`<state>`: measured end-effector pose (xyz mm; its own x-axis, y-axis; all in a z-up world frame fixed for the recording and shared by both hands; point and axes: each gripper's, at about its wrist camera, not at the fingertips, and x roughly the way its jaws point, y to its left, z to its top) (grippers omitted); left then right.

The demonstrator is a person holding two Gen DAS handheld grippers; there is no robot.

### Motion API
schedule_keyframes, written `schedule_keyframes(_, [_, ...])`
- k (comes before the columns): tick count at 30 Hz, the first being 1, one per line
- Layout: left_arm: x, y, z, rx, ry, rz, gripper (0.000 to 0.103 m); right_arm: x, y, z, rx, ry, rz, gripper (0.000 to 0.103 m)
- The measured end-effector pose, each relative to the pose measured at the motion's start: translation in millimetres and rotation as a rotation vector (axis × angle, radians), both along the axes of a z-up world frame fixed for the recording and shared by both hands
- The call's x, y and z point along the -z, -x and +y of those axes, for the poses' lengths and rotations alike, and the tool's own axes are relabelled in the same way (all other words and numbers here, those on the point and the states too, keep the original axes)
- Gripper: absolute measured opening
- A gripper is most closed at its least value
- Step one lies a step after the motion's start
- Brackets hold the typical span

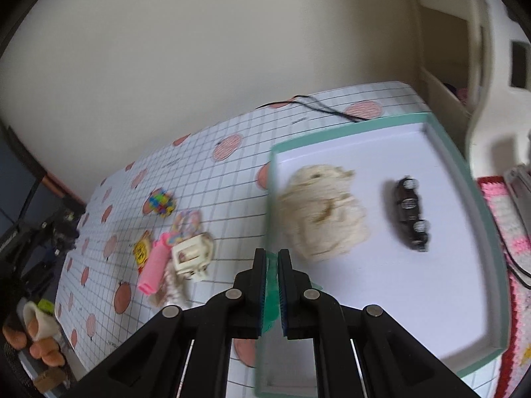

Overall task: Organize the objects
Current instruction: 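Carry the silver robot and green toy over the white tray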

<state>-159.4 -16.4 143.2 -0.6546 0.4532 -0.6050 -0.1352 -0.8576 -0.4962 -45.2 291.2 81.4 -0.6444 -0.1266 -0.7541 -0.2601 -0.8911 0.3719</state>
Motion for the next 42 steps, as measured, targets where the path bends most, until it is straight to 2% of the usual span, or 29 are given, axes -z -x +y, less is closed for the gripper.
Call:
schedule_keyframes(8, [-10, -26, 49, 0.114, 0.015, 0.032, 0.04, 3, -19, 52, 0.099, 0.01, -0.005, 0.007])
schedule_keyframes(17, [0, -46, 103, 0.213, 0.018, 0.005, 0.04, 8, -38, 91, 0.153, -0.01, -0.022, 0.007])
schedule_keyframes(24, [21, -60, 153, 0.322, 0.106, -0.006, 0.04, 19, -45, 107, 0.186, -0.036, -0.065, 0.007])
schedule_keyframes(30, [50, -71, 188, 0.415, 0.217, -0.033, 0.04, 28, -44, 105, 0.193, -0.05, -0.107, 0.008])
schedule_keyframes(34, [59, -81, 200, 0.437, 0.303, -0.012, 0.04, 27, -38, 97, 0.153, -0.073, -0.103, 0.008])
schedule_keyframes(39, [67, -78, 202, 0.444, 0.297, -0.044, 0.04, 33, -34, 88, 0.126, -0.09, -0.13, 0.008])
schedule_keyframes(42, [71, -78, 202, 0.448, 0.319, -0.051, 0.04, 34, -33, 85, 0.116, -0.094, -0.137, 0.008])
